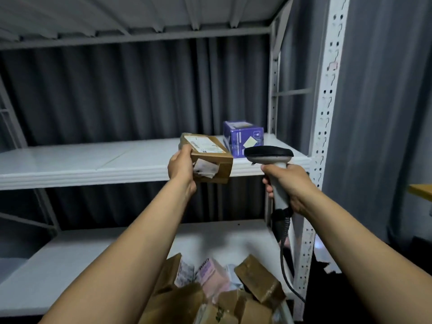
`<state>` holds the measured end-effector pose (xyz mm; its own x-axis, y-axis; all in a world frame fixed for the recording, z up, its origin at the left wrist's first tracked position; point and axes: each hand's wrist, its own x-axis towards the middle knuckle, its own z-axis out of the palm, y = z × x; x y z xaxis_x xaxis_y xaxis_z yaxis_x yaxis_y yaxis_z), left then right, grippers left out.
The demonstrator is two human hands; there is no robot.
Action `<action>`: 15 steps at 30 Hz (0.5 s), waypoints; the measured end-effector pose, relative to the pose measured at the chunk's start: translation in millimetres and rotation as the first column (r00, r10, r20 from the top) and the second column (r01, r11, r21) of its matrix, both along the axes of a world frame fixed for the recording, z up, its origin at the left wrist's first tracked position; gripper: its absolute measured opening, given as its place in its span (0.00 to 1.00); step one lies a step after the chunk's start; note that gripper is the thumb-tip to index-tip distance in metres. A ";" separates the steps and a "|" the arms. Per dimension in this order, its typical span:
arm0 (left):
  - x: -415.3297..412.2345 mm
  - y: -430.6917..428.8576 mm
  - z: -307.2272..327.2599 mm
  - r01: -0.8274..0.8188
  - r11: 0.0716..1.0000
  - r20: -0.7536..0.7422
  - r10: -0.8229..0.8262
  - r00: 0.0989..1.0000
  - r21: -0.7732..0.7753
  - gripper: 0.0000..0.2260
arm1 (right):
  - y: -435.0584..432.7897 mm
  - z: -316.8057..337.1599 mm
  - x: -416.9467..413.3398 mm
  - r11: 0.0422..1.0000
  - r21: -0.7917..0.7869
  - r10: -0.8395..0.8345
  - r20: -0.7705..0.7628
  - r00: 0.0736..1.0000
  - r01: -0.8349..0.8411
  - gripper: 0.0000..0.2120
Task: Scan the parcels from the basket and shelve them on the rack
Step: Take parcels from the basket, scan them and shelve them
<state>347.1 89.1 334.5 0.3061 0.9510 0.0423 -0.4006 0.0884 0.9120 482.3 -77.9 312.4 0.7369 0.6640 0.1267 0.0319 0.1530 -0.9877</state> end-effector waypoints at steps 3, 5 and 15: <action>25.1 31.4 7.0 0.002 0.999 -0.037 0.000 0.999 0.036 0.14 | 20.0 9.1 20.4 1.000 0.000 -0.011 0.013 1.000 0.011 0.05; 37.5 50.9 9.2 -0.002 0.997 -0.105 0.010 0.994 0.079 0.17 | 32.3 14.0 32.0 1.000 -0.009 -0.030 0.029 0.999 0.030 0.05; 46.5 94.3 -5.6 0.231 0.648 -0.575 0.387 0.721 0.726 0.44 | 78.9 40.8 82.6 0.996 0.014 -0.092 0.151 0.984 0.091 0.06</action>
